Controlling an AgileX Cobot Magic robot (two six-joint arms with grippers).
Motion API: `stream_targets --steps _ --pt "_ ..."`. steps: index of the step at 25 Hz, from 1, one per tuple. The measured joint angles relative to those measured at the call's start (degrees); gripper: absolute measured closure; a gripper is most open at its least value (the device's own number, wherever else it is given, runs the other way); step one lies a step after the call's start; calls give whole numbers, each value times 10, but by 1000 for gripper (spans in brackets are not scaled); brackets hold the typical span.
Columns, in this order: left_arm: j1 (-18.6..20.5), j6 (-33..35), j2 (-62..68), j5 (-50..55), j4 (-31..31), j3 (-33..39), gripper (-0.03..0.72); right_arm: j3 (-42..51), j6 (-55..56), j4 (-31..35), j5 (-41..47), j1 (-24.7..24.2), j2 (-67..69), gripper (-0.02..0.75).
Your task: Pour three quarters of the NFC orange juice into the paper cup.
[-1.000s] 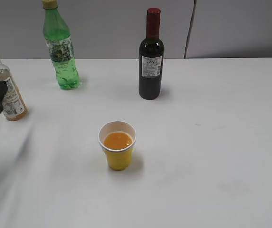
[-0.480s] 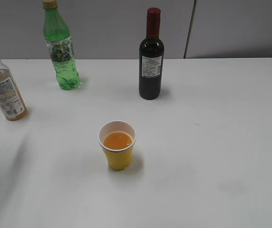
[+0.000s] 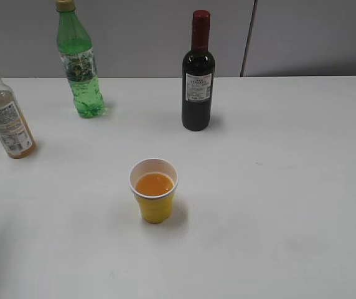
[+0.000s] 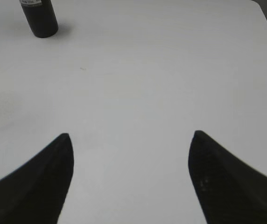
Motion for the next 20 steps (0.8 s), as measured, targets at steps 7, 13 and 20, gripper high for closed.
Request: stream_targets --steps 7,13,20 --pt "0 0 -160 123 1 1 78 0 0 0 0 0 0 160" --pt "0 0 -277 172 1 21 85 0 0 0 0 0 0 160" --pt "0 0 -383 220 1 81 95 0 0 0 0 0 0 160"
